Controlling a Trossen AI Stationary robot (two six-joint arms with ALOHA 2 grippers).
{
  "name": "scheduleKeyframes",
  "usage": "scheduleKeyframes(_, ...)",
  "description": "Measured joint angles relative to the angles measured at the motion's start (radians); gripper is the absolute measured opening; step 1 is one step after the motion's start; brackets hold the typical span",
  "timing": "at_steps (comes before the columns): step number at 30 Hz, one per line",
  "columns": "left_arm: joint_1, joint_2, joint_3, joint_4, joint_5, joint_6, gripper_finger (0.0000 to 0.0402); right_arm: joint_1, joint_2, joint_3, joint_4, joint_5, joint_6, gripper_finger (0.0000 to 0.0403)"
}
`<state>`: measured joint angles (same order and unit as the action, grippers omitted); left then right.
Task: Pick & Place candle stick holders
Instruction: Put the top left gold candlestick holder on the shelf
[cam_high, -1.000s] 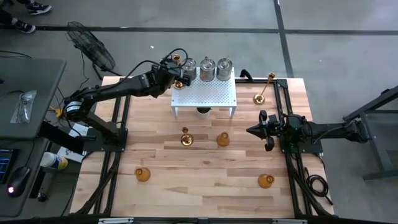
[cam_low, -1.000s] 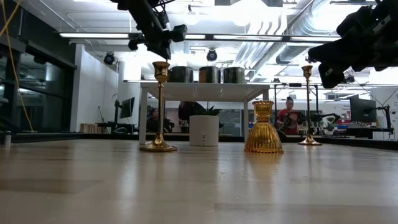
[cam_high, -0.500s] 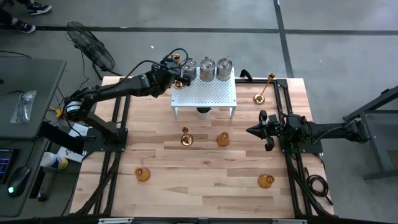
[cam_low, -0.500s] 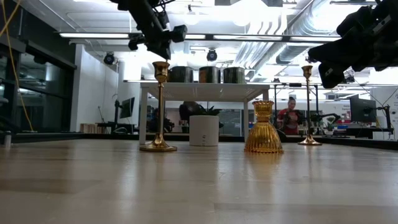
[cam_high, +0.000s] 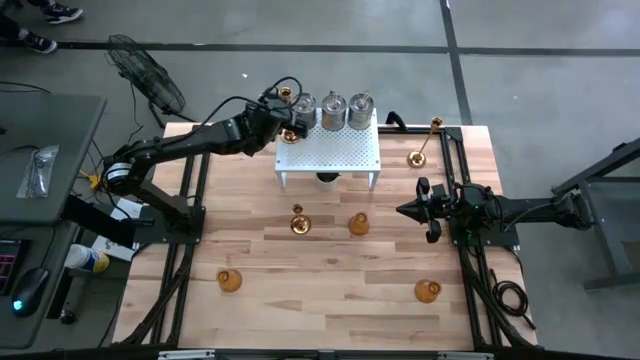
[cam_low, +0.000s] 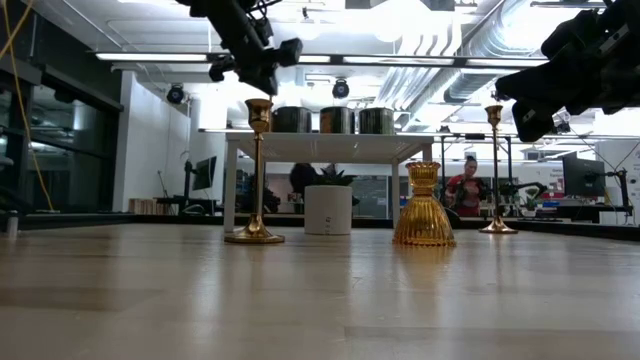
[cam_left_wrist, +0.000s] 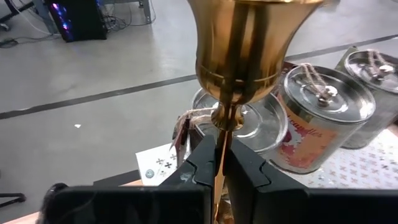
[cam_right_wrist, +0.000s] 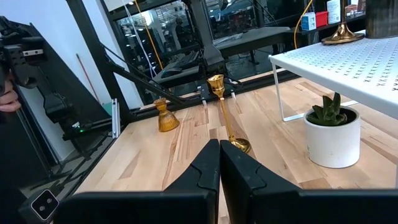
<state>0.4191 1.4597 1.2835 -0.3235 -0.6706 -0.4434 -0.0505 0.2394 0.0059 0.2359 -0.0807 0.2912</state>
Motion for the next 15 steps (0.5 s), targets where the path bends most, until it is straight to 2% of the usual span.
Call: scheduleKeyframes(15,-0.001,0.011,-0.001,0.006,-0.022,0.013,0.0013,0.000,0.000,0.000,0.000,0.000,0.000,0.0003)
